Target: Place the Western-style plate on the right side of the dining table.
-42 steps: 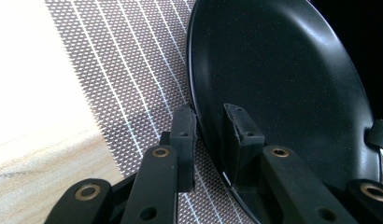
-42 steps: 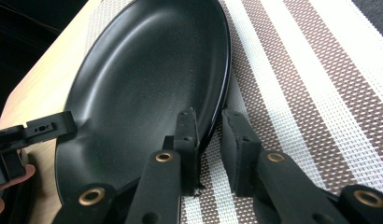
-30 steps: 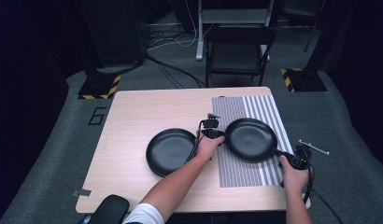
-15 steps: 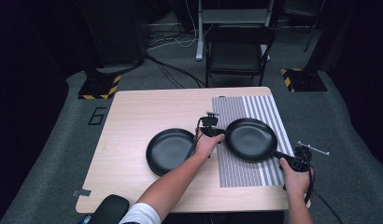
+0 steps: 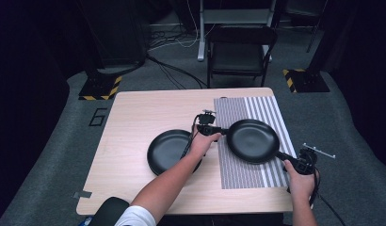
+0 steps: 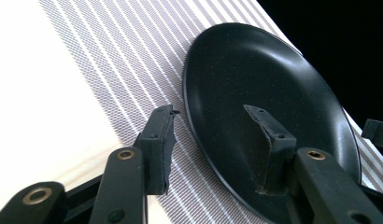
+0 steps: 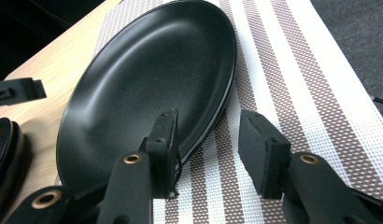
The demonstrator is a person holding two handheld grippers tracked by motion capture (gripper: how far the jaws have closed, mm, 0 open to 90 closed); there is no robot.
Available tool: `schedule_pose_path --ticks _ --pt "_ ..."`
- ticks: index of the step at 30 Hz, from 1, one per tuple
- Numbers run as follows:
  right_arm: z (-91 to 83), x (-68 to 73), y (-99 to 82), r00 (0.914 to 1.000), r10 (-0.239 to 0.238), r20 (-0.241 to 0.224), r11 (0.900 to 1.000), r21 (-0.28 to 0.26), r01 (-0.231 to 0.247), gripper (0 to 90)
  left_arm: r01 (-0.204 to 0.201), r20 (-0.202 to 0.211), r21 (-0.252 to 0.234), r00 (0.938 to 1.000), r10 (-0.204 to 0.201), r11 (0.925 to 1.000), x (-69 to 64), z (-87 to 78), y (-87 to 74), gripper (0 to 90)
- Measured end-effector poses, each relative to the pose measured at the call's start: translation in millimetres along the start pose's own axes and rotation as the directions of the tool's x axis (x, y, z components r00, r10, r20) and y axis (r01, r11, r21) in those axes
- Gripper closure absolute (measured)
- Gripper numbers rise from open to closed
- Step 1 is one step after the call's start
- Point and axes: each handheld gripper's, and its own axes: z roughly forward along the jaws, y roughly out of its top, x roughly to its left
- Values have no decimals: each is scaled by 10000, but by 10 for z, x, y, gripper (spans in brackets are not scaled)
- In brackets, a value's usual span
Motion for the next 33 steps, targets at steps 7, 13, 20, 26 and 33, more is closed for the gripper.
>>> schedule_pose_path --ticks 7,13,20,26,33 --pt "21 51 35 9998 -200 -91 9997 -163 199 594 122 -318 -215 9994 -128 9997 143 -205 13 544" --pt "5 114 83 9993 -259 -264 9993 -263 252 595 98 -539 -420 9985 -121 9991 246 -389 24 547" --pt "47 196 92 9981 -476 -399 9988 -143 470 595 -179 -659 -855 9977 123 9962 354 -664 40 546" --pt "20 302 100 9949 -878 -494 9961 -48 877 594 -260 -896 -1007 9958 170 9946 453 -866 27 548" --pt "-42 367 86 9909 -1218 -572 9925 -43 1218 593 -340 -1157 -1157 9931 205 9927 546 -1075 -23 550"
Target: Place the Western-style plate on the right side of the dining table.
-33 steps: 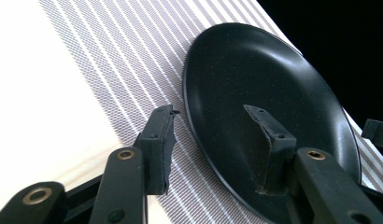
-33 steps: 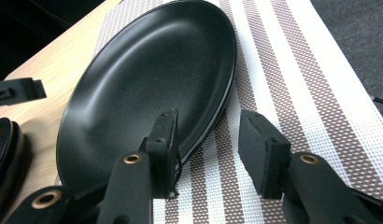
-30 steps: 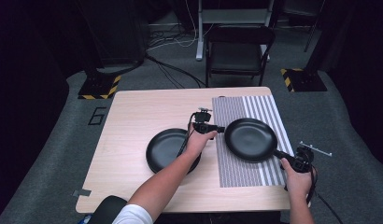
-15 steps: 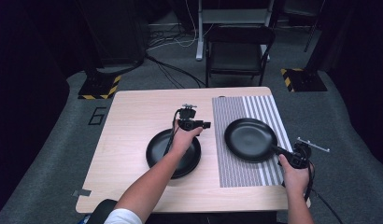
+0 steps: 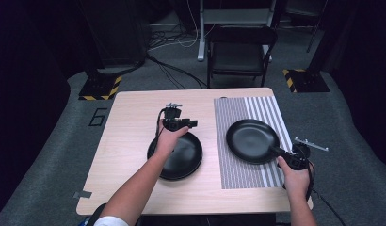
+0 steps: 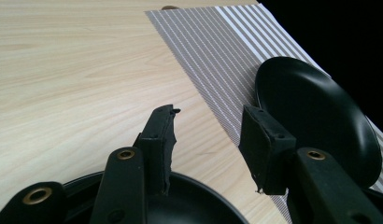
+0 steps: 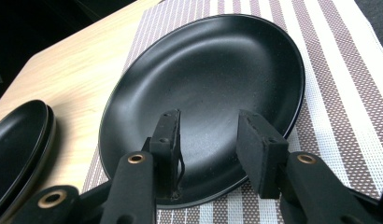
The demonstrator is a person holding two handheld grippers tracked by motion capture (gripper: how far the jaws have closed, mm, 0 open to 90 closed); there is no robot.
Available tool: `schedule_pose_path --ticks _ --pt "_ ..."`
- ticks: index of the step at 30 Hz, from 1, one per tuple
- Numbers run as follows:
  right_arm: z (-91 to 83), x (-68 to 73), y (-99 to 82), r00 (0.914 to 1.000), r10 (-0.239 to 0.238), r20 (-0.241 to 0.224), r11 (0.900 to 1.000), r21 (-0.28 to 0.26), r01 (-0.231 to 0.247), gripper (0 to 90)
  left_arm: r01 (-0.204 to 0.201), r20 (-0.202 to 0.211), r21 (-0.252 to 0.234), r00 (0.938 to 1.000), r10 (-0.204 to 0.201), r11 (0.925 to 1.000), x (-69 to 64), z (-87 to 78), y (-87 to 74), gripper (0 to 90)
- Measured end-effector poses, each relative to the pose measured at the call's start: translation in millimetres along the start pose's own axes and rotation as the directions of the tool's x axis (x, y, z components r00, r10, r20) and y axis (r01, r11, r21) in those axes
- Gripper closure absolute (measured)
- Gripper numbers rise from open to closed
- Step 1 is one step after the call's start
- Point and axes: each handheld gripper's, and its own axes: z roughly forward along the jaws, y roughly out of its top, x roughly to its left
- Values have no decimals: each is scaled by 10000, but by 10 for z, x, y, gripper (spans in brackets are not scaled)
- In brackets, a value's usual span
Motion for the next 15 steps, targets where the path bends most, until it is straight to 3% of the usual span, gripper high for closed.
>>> schedule_pose_path --ticks 7,11,15 --pt "-43 51 -3 9998 -203 -60 9998 -39 203 593 -111 -218 -162 9997 107 9998 111 -190 -46 554" --pt "-61 93 -3 9995 -301 -113 9995 -55 301 591 -403 -630 -297 9973 383 9987 194 -325 -78 554" --pt "-70 123 -12 9991 -408 -147 9992 -52 407 588 -384 -718 -423 9968 353 9984 270 -445 -115 553"
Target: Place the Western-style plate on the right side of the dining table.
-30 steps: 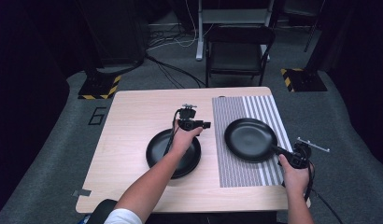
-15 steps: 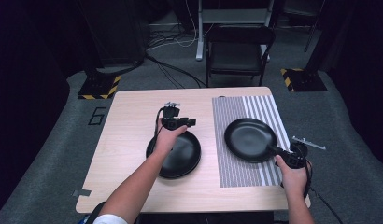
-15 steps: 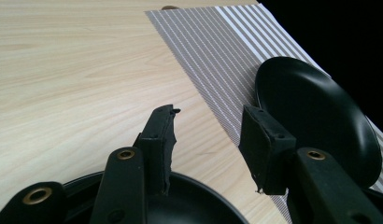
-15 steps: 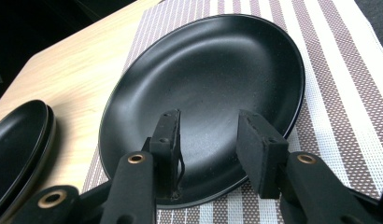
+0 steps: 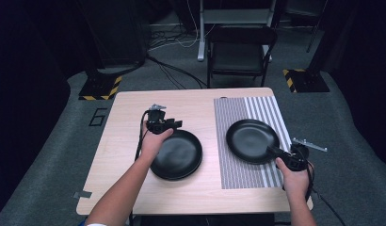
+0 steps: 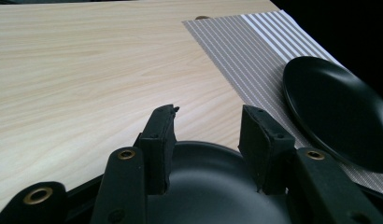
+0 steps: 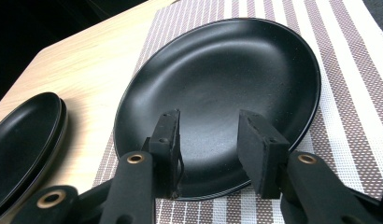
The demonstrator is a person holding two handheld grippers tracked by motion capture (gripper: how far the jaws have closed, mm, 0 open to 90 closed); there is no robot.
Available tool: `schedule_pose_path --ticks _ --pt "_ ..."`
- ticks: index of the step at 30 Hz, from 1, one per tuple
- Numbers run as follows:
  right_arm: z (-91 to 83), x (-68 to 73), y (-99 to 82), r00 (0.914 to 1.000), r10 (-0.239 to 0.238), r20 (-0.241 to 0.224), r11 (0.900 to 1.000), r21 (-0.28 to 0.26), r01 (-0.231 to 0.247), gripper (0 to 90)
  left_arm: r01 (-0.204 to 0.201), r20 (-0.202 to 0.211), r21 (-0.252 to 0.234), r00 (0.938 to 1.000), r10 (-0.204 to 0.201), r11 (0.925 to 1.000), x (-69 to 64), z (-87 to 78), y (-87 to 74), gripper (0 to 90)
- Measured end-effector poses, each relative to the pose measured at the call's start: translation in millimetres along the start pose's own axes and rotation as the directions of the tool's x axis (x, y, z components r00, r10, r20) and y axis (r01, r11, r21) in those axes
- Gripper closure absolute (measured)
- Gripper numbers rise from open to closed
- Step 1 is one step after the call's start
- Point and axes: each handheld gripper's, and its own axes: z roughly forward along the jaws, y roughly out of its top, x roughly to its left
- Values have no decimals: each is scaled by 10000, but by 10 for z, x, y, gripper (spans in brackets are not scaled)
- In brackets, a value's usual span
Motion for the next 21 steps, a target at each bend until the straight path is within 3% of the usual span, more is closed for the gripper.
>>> schedule_pose_path --ticks 5,14,21 --pt "3 24 -5 9999 -101 -25 9999 68 101 587 -257 -309 -53 9992 255 9997 111 -164 -100 552" --pt "-12 75 -5 9996 -281 -104 9995 133 283 572 -387 -553 -142 9978 379 9991 272 -376 -269 541" --pt "-59 37 -24 9996 -236 -125 9995 187 238 566 -461 -808 -185 9957 445 9988 401 -530 -421 525"
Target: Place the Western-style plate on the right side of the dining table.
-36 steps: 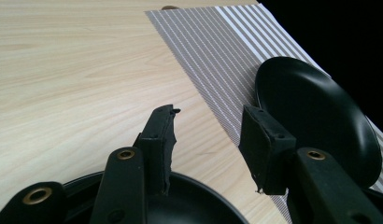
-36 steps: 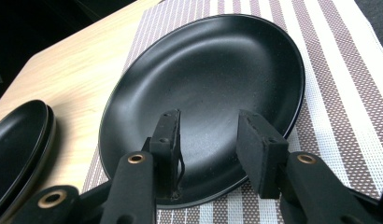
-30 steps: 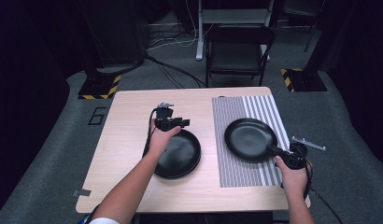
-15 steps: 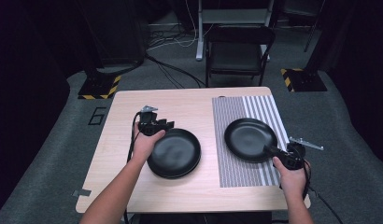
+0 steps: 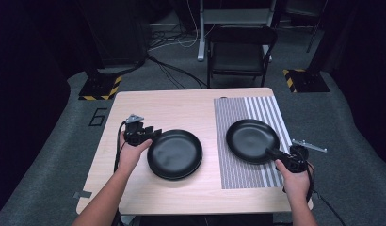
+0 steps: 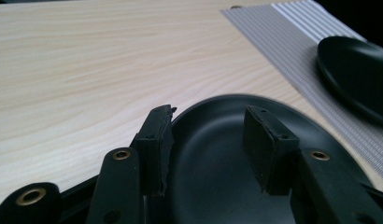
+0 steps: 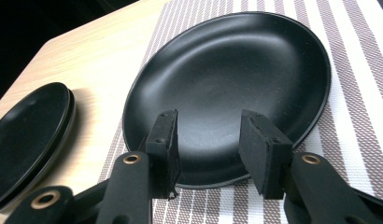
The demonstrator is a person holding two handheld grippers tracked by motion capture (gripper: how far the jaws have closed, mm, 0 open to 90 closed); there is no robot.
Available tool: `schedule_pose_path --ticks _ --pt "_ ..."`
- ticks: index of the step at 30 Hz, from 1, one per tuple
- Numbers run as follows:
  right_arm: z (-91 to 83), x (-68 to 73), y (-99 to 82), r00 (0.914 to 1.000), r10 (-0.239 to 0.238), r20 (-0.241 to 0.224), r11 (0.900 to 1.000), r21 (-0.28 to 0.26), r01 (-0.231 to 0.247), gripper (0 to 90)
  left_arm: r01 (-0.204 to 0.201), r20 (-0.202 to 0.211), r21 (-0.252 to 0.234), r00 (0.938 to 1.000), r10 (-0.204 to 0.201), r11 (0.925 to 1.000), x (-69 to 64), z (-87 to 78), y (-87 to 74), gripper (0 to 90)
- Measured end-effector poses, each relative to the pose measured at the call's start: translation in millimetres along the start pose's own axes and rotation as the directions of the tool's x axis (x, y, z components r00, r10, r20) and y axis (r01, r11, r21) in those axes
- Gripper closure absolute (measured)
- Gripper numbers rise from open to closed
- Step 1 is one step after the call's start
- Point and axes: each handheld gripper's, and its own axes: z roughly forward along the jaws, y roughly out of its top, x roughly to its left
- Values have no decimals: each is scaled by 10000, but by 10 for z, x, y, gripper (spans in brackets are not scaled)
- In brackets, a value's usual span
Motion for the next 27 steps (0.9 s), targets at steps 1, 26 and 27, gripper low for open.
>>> schedule_pose_path --ticks 1,26,27 --pt "-11 -7 -4 10000 20 10 10000 12 -20 564 -22 -64 -14 10000 22 10000 22 -21 -26 522" --pt "38 -97 -246 9850 -1538 778 9880 284 1520 507 -22 -669 645 9977 65 9979 416 -170 -636 462" --pt "41 -96 -251 9852 -1518 796 9882 315 1497 507 -57 -679 663 9976 102 9978 431 -162 -654 462"
